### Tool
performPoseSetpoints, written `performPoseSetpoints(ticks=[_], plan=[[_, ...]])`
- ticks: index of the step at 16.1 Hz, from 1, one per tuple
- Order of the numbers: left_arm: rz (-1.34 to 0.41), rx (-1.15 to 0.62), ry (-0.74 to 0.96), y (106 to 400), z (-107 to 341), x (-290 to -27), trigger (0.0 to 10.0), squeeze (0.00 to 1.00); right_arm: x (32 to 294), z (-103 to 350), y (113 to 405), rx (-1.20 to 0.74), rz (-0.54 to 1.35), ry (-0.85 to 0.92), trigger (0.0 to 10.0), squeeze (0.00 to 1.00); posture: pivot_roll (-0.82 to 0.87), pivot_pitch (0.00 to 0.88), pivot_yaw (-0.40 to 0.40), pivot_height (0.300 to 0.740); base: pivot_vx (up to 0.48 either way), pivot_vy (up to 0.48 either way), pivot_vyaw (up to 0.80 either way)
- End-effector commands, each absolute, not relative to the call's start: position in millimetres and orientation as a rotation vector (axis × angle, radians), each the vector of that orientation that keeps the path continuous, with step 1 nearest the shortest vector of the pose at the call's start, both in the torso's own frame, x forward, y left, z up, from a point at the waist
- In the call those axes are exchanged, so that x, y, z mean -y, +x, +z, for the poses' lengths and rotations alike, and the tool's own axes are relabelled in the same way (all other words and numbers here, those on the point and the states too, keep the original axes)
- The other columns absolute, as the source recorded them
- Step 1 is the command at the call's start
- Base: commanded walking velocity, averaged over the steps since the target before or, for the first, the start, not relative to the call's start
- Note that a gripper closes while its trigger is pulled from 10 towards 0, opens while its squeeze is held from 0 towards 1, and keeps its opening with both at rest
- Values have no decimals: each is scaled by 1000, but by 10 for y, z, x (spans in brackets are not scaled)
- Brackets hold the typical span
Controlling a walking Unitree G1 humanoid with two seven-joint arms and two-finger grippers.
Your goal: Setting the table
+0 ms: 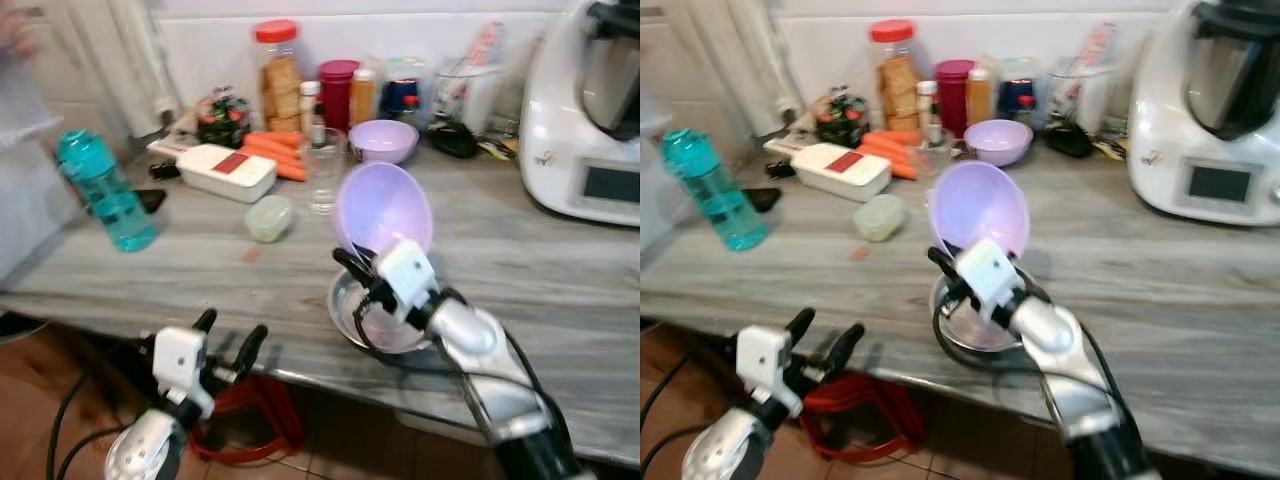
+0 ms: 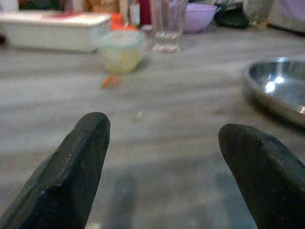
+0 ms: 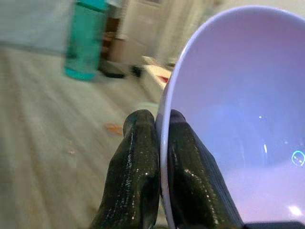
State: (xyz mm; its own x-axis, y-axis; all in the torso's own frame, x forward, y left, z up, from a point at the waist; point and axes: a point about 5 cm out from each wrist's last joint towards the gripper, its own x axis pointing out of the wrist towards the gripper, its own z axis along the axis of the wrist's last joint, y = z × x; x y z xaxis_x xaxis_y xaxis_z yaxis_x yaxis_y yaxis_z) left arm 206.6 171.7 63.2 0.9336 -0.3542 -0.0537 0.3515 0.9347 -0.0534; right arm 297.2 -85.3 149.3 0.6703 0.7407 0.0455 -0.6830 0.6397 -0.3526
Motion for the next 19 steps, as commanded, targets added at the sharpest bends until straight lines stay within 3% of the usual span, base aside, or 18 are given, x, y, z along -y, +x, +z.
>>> performPoseSetpoints(ticks=[1, 10, 11, 12, 19], plan=[[-365, -41, -23, 2041, 673, -1770, 10000, 0, 757, 1459, 2987, 182, 884, -319, 10000, 0, 7, 29, 65, 740, 0, 0, 0], [-331, -30, -21, 1962, 641, -1770, 10000, 0, 520, 1317, 3154, 126, 1049, -345, 10000, 0, 41, 23, 59, 740, 0, 0, 0], [-346, -19, -28, 1992, 668, -1748, 10000, 0, 480, 1271, 3146, 113, 1066, -338, 10000, 267, 43, 21, 59, 740, 0, 0, 0], [-351, -15, -30, 2023, 679, -1752, 10000, 0, 453, 1218, 3125, 102, 1079, -336, 10000, 863, 43, 19, 59, 740, 0, 0, 0], [-358, -23, -36, 2118, 639, -1746, 10000, 0, 440, 1043, 3093, 85, 1097, -348, 10000, 859, 41, 14, 65, 740, 0, 0, 0]])
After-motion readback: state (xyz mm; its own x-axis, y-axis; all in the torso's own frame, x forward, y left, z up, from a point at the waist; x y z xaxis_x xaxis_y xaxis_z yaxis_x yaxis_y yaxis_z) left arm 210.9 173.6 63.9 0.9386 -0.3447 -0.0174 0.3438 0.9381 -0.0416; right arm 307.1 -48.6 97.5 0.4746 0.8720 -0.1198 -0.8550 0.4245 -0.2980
